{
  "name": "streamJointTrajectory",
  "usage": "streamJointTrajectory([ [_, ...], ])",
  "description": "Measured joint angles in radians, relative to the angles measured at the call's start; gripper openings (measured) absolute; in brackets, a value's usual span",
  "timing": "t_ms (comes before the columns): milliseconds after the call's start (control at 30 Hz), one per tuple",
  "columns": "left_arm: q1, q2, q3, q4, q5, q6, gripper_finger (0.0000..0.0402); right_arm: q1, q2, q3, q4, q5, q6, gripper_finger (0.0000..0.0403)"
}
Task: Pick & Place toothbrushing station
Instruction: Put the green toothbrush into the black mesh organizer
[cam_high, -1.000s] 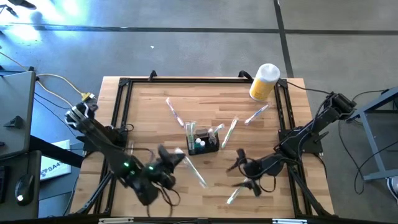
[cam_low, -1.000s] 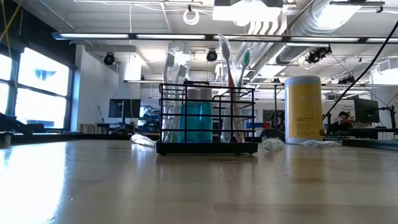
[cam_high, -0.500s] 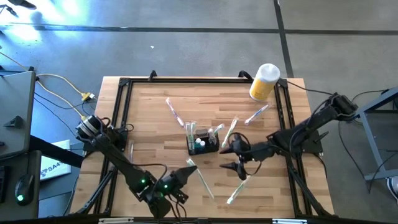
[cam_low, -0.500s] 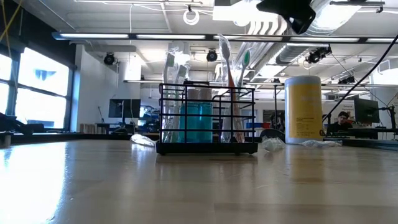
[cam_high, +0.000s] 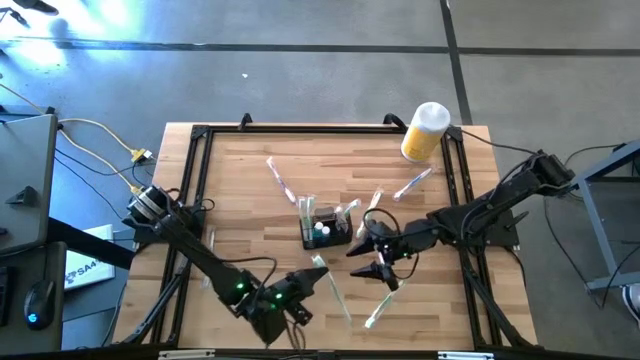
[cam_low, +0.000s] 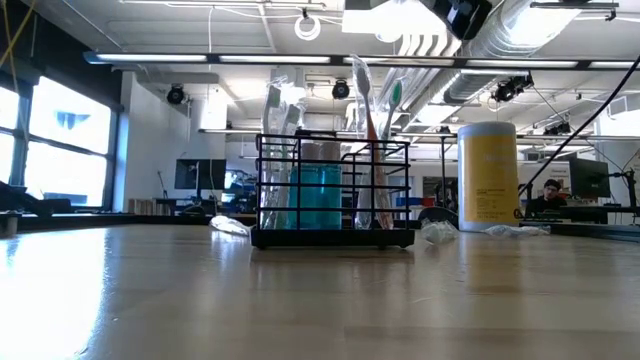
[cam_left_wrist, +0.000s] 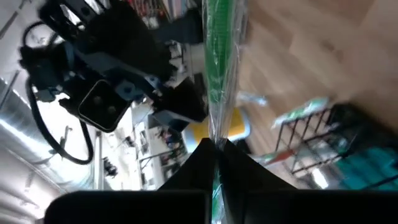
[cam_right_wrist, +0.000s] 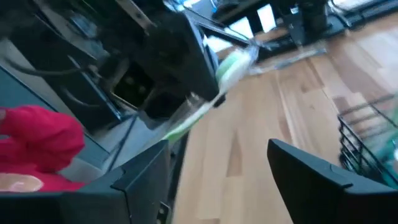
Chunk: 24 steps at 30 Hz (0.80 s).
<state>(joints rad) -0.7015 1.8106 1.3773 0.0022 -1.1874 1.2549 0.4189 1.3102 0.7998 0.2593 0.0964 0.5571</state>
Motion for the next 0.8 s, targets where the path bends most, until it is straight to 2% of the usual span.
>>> streamJointTrajectory([
  [133,0.032,0.029,0.023,0.016,0.017,0.078,0.0001,-0.010,0.044,0.000,0.021,-0.021,0.029,0.0263],
  [333,0.058,0.054,0.068,0.009,0.023,0.087,0.0001,-0.023,0.100,0.000,0.044,-0.029,0.017,0.0263],
  [800,0.066,0.079,0.070,-0.009,0.050,0.102,0.0001,-0.043,0.100,-0.002,0.021,-0.038,0.007,0.0256],
])
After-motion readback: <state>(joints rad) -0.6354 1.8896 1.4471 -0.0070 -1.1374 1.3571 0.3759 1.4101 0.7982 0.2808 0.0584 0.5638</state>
